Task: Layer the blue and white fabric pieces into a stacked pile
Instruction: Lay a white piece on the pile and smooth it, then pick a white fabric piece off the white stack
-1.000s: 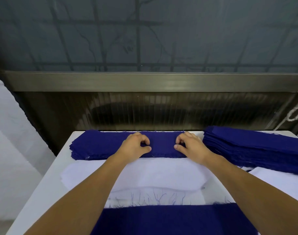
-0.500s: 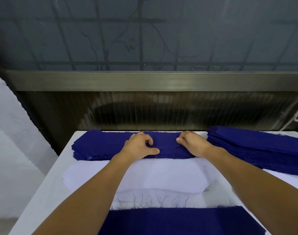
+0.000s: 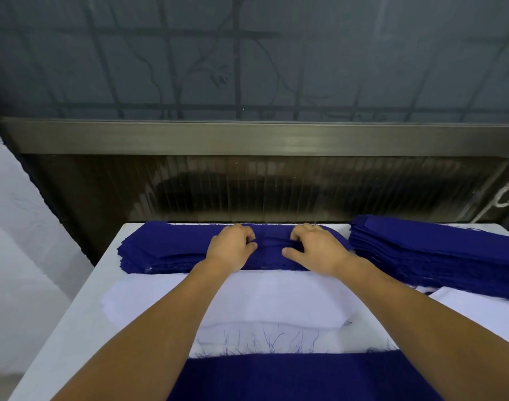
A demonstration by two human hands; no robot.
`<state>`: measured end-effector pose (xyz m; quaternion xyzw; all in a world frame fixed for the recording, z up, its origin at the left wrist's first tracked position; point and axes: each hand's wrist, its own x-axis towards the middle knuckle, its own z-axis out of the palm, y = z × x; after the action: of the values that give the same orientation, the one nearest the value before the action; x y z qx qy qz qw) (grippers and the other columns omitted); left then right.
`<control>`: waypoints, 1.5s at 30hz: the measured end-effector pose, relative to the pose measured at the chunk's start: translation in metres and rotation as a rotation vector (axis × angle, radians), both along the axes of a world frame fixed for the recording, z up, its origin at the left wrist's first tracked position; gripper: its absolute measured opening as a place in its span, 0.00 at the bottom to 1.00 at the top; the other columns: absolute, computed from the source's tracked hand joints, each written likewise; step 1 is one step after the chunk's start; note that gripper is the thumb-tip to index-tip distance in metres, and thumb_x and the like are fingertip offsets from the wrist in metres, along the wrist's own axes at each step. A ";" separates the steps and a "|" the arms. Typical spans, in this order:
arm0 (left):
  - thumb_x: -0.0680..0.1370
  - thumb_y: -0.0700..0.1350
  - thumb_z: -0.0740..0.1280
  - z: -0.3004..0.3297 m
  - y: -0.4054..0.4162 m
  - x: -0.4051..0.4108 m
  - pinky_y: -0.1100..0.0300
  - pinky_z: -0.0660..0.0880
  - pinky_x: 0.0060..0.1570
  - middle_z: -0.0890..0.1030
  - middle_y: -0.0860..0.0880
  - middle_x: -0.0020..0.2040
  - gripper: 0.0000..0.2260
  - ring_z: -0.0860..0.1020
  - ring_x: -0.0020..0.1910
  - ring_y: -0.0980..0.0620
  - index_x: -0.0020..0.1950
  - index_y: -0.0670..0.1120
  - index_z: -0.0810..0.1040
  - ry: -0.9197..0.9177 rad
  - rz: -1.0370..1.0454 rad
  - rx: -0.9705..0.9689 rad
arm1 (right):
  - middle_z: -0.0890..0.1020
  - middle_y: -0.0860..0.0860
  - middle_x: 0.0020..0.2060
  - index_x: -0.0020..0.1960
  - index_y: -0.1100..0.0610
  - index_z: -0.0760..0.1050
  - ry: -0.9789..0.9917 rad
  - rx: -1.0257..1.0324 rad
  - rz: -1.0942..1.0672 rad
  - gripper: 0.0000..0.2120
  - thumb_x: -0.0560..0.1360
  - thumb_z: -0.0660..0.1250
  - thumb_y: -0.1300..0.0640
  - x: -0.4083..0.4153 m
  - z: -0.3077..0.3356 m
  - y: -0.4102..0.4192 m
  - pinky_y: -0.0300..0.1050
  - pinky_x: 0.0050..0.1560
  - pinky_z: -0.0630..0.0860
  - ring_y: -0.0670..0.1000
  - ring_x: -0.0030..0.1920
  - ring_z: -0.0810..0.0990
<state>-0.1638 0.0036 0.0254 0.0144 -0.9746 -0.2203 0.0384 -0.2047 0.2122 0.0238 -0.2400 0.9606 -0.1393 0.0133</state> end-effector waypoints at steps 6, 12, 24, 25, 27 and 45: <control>0.79 0.44 0.65 0.004 -0.046 0.014 0.50 0.77 0.50 0.78 0.50 0.48 0.03 0.77 0.46 0.49 0.47 0.50 0.78 0.009 0.035 -0.063 | 0.77 0.49 0.53 0.54 0.52 0.74 0.013 -0.052 -0.017 0.05 0.81 0.60 0.55 0.003 0.000 0.009 0.42 0.56 0.73 0.49 0.53 0.74; 0.79 0.44 0.65 0.006 -0.122 0.040 0.56 0.77 0.49 0.80 0.50 0.51 0.04 0.77 0.47 0.51 0.52 0.51 0.78 -0.004 0.209 -0.129 | 0.77 0.50 0.56 0.58 0.54 0.75 -0.007 -0.108 -0.098 0.08 0.81 0.60 0.57 0.003 -0.002 0.017 0.37 0.53 0.69 0.48 0.53 0.74; 0.78 0.47 0.68 0.057 -0.127 0.162 0.73 0.72 0.44 0.79 0.62 0.46 0.06 0.77 0.46 0.64 0.50 0.59 0.80 -0.060 -0.191 -0.098 | 0.80 0.43 0.39 0.45 0.45 0.77 -0.179 -0.171 0.035 0.05 0.79 0.65 0.53 0.127 0.058 0.090 0.38 0.40 0.73 0.45 0.41 0.79; 0.78 0.48 0.68 0.059 -0.124 0.176 0.73 0.72 0.44 0.79 0.63 0.45 0.07 0.77 0.47 0.66 0.48 0.61 0.80 -0.172 -0.237 -0.049 | 0.81 0.43 0.39 0.44 0.45 0.77 -0.280 -0.170 0.057 0.06 0.79 0.65 0.52 0.143 0.062 0.101 0.39 0.41 0.74 0.45 0.41 0.79; 0.78 0.48 0.67 0.059 -0.117 0.200 0.72 0.74 0.46 0.82 0.63 0.47 0.08 0.79 0.49 0.64 0.48 0.62 0.81 -0.390 -0.330 0.123 | 0.82 0.43 0.42 0.45 0.46 0.78 -0.478 -0.158 0.086 0.06 0.79 0.65 0.50 0.170 0.066 0.117 0.38 0.43 0.76 0.45 0.43 0.81; 0.70 0.39 0.75 0.002 -0.096 0.264 0.68 0.72 0.45 0.77 0.64 0.44 0.14 0.75 0.45 0.64 0.42 0.58 0.79 0.180 -0.367 -0.019 | 0.81 0.44 0.46 0.46 0.53 0.84 0.462 -0.134 0.266 0.22 0.82 0.52 0.48 0.238 -0.028 0.130 0.39 0.48 0.72 0.45 0.46 0.78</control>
<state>0.1005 -0.0919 0.0272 -0.1836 -0.9555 -0.2149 0.0846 0.0334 0.3420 -0.0043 -0.3896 0.8869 -0.1412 -0.2042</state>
